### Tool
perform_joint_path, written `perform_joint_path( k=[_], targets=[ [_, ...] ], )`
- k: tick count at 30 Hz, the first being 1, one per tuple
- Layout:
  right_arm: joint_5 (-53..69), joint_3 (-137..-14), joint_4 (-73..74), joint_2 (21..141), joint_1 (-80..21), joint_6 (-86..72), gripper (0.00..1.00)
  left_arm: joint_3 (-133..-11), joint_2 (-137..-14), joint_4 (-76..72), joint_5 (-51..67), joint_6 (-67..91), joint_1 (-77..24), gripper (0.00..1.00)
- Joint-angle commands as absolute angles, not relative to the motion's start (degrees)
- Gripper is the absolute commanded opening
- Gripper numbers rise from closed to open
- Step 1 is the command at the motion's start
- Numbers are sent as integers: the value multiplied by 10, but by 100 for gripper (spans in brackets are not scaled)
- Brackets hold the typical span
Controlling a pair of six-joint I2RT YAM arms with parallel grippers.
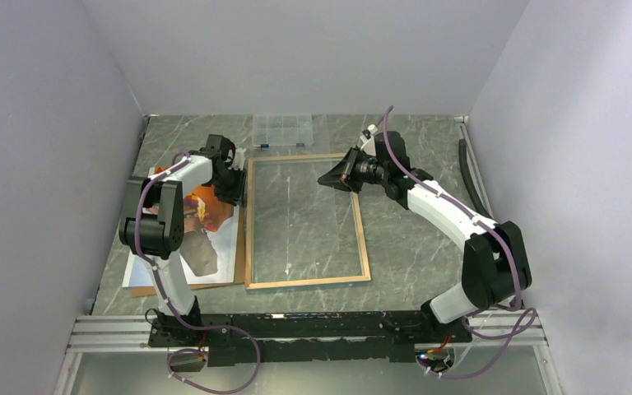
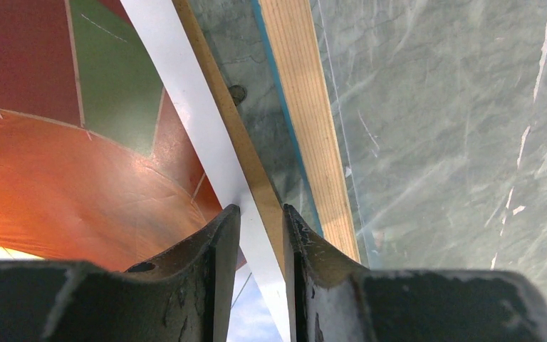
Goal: Put the photo into the frame
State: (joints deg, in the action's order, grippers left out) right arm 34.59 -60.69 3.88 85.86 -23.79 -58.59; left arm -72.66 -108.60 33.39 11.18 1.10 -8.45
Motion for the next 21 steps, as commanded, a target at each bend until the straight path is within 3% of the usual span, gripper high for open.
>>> perform_joint_path(
  k=[1, 21],
  targets=[
    [354, -603, 2, 828, -251, -613, 0, -723, -1097, 356, 137, 20, -89, 34],
    [259, -627, 56, 816, -280, -623, 0, -717, -1094, 353, 141, 20, -89, 33]
  ],
)
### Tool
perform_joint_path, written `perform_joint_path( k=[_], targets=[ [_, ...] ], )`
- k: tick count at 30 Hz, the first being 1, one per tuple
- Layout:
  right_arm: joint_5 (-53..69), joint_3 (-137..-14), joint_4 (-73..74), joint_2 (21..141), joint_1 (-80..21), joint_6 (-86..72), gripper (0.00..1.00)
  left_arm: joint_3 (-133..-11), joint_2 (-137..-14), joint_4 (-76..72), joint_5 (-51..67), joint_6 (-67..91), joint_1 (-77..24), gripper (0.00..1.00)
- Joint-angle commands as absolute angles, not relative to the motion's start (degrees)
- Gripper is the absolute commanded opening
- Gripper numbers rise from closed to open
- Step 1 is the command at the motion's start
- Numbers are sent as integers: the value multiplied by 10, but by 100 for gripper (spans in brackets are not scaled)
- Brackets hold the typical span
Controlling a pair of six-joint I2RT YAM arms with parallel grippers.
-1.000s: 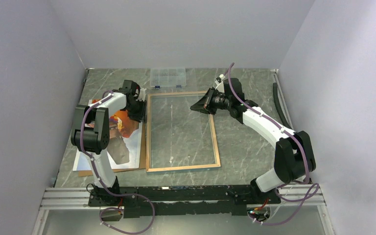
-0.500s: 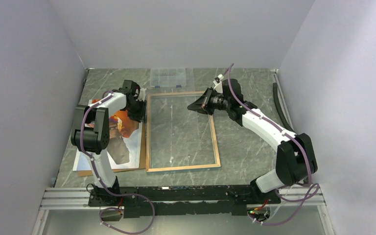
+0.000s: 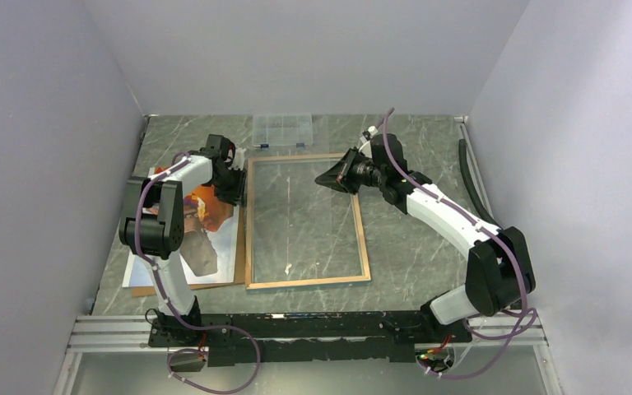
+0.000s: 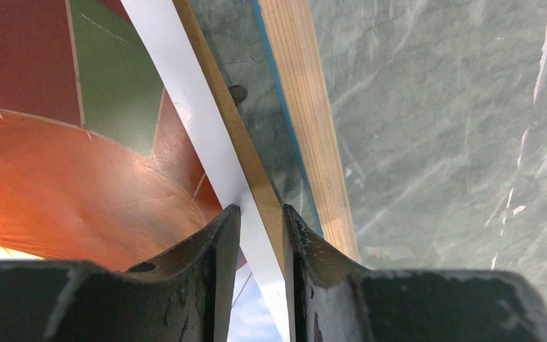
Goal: Put the photo into the frame
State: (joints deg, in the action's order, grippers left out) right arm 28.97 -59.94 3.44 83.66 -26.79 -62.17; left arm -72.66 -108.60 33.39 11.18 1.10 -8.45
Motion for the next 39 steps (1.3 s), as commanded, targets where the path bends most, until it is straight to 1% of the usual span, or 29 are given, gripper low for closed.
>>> perform_joint_path(
  k=[1, 8, 22, 39],
  targets=[
    [255, -632, 59, 815, -281, -624, 0, -717, -1094, 353, 141, 20, -88, 33],
    [233, -659, 84, 807, -282, -610, 0, -713, -1091, 353, 139, 18, -88, 33],
    [248, -623, 70, 812, -282, -598, 0, -712, -1094, 351, 144, 22, -88, 32],
    [265, -623, 74, 842, -281, -592, 0, -709, -1095, 347, 146, 22, -89, 31]
  ],
)
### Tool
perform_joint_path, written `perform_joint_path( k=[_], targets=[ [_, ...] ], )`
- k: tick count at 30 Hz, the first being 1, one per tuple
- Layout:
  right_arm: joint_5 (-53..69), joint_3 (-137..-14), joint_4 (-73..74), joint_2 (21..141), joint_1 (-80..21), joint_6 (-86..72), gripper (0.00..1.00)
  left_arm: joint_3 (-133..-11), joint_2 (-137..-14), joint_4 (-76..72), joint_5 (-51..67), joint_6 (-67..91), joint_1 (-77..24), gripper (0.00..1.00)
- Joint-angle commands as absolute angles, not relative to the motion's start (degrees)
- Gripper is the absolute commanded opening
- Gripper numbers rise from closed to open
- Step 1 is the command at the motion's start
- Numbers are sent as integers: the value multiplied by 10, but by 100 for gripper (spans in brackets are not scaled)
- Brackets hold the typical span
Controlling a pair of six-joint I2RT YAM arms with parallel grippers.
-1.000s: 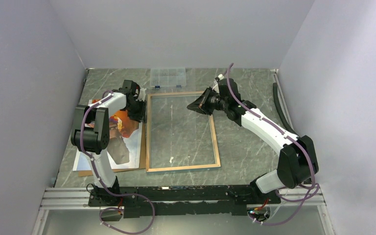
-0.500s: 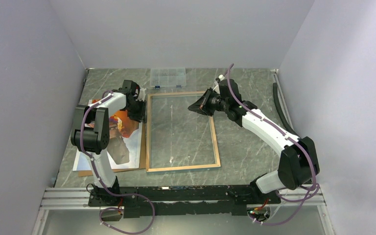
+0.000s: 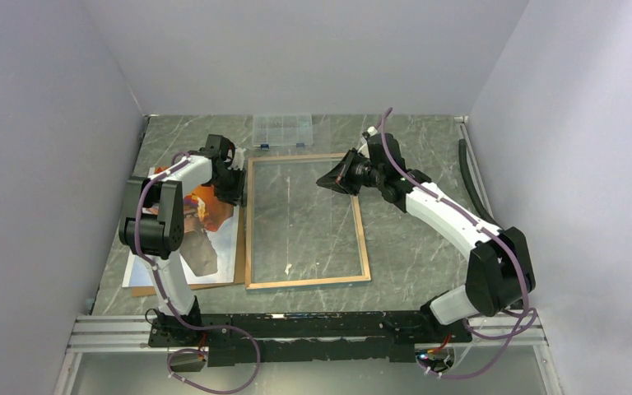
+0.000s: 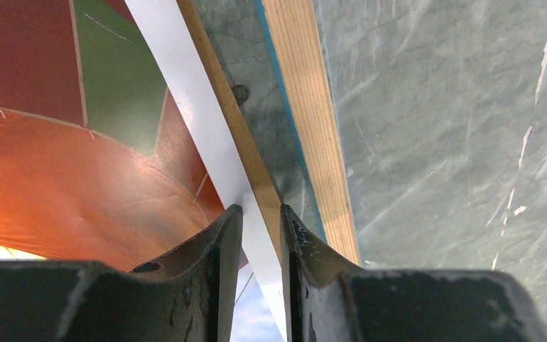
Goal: Put the photo into the frame
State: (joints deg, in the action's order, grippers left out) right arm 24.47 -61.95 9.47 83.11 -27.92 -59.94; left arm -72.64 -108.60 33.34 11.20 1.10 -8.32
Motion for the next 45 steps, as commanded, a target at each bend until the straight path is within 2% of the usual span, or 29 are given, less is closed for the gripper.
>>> perform_joint_path(
  k=[1, 45],
  targets=[
    [266, -624, 73, 845, -282, -593, 0, -708, -1095, 346, 146, 21, -89, 31],
    [262, -608, 134, 828, -264, -555, 0, -717, -1099, 349, 152, 24, -89, 30]
  ],
)
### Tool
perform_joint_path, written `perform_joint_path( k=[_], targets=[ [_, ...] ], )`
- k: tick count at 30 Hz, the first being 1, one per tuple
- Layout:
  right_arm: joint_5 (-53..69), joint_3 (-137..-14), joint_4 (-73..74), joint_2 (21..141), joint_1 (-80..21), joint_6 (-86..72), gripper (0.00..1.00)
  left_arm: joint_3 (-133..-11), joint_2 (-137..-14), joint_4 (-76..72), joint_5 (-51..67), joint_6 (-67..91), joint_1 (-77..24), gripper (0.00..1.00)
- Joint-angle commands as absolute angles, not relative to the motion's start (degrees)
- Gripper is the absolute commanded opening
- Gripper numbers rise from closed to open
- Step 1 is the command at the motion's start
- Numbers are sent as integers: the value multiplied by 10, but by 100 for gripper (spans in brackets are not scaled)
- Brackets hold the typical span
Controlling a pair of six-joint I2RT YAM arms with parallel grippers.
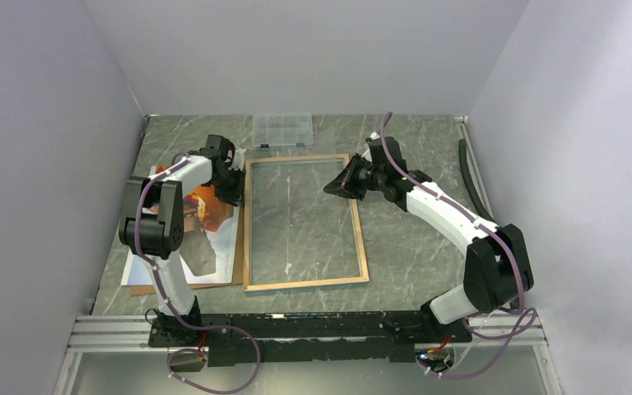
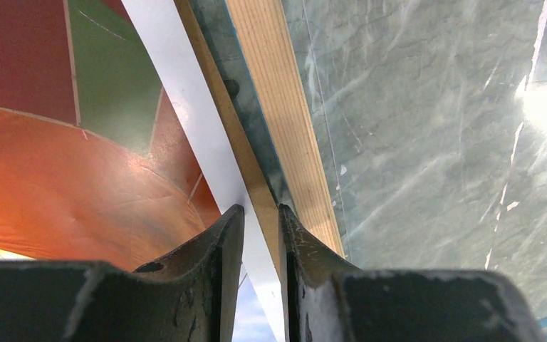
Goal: Put the photo into the frame
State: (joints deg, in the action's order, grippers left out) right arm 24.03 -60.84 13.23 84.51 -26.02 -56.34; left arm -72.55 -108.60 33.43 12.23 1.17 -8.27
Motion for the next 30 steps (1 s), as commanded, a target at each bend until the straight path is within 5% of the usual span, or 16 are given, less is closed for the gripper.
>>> perform_joint_path(
  k=[1, 30],
  targets=[
    [265, -610, 134, 829, -264, -553, 0, -717, -1099, 350, 153, 24, -89, 30],
    [368, -639, 29, 880, -266, -597, 0, -715, -1103, 345, 153, 25, -89, 29]
  ],
)
